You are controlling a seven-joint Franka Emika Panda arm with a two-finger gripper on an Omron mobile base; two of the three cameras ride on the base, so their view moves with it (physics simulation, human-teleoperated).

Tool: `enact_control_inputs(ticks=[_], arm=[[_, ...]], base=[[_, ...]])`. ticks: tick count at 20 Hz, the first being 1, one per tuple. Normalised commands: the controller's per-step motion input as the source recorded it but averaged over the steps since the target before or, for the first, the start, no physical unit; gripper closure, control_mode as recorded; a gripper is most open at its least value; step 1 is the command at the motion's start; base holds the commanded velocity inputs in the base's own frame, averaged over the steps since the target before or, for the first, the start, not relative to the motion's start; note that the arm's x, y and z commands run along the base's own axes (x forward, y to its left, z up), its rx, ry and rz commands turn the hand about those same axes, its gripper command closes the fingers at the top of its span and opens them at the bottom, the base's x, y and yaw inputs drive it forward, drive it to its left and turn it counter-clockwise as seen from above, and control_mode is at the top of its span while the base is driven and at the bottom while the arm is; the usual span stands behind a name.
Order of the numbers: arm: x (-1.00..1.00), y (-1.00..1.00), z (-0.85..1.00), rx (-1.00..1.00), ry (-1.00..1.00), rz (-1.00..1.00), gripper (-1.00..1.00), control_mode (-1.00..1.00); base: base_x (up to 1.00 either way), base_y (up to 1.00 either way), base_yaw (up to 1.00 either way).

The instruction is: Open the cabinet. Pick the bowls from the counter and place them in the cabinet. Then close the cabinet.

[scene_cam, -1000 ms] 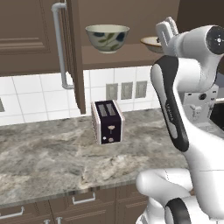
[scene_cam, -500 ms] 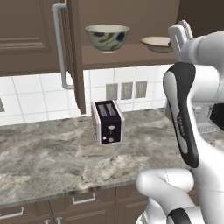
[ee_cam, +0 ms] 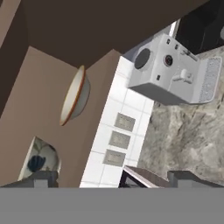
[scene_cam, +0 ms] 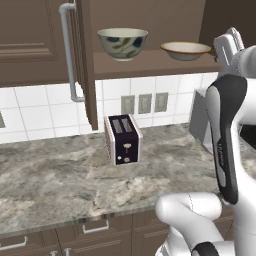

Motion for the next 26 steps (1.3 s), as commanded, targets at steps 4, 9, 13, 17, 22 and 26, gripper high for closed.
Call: enact_control_inputs(ticks=[4,9,13,17,22,26], arm=[[-0.46,-0.61,0.02,0.0,0.13,-0.04,-1.0,-1.0],[-0.5,-0.66,0.0,0.0,0.07,0.0,-1.0,-1.0],[-0.61,-0.53,0.0,0.01,0.0,0.0,-1.0,-1.0],[-0.56,-0.41,0.0,0.0,0.0,-0.01,-1.0,-1.0],[-0.81,-0.23,0.0,0.0,-0.03,-0.02,-1.0,-1.0],[-0.53,-0.13,0.0,0.0,-0.11,-0.02,-1.0,-1.0]], base=[[0.0,0.0,0.0],[0.0,0.0,0.0],[0.0,0.0,0.0],[0.0,0.0,0.0],[0.0,0.0,0.0],[0.0,0.0,0.0]])
